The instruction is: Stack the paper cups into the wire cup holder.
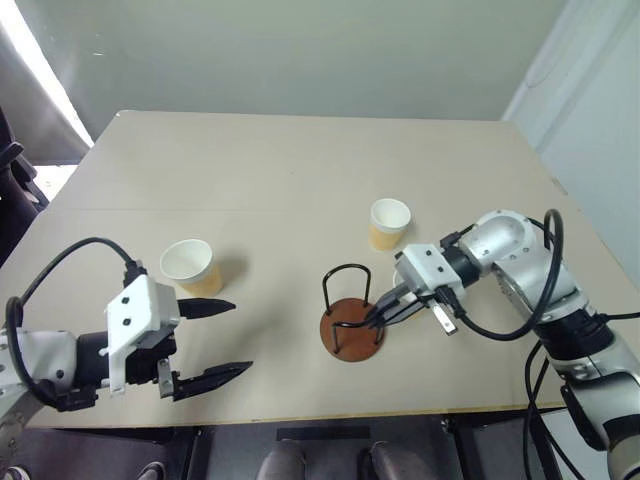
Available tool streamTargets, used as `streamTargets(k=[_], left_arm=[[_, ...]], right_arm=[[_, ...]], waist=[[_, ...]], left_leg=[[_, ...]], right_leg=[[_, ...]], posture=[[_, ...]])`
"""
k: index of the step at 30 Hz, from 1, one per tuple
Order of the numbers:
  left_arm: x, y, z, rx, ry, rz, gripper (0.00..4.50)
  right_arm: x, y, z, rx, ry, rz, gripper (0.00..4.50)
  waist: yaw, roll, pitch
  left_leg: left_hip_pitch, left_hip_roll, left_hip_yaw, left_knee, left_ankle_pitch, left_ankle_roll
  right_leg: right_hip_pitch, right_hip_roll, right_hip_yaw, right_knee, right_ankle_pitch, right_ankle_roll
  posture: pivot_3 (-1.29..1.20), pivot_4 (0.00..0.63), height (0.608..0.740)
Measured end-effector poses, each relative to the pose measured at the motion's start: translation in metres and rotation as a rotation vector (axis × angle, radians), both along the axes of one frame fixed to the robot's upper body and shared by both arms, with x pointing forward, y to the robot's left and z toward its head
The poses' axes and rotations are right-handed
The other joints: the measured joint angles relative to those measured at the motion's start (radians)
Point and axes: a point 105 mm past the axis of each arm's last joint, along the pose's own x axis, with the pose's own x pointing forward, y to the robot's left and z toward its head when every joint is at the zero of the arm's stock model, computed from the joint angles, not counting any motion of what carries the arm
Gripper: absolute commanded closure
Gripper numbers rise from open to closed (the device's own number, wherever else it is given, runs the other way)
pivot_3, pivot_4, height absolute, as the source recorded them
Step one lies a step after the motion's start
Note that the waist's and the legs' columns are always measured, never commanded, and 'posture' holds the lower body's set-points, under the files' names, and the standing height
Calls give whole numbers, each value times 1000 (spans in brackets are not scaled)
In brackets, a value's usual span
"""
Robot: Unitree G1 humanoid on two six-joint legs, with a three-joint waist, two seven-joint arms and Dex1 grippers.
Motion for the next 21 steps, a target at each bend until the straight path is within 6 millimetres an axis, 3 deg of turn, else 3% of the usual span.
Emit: streamTargets(k=[19, 21], left_arm=[[1, 2, -1, 15, -8, 8, 0], [1, 2, -1, 14, -9, 9, 0]], right_arm=[[-5, 8, 0, 38, 80, -17, 4484], [-5, 8, -1, 37, 72, -21, 3934]], waist=[[0, 0, 0], [0, 0, 0]], left_leg=[[0, 0, 0, 0, 0, 0], [0, 0, 0, 1, 0, 0]], right_leg=[[0, 1, 0, 0, 0, 0], [0, 1, 0, 0, 0, 0]], posture=[[0, 150, 740], [0, 150, 740]])
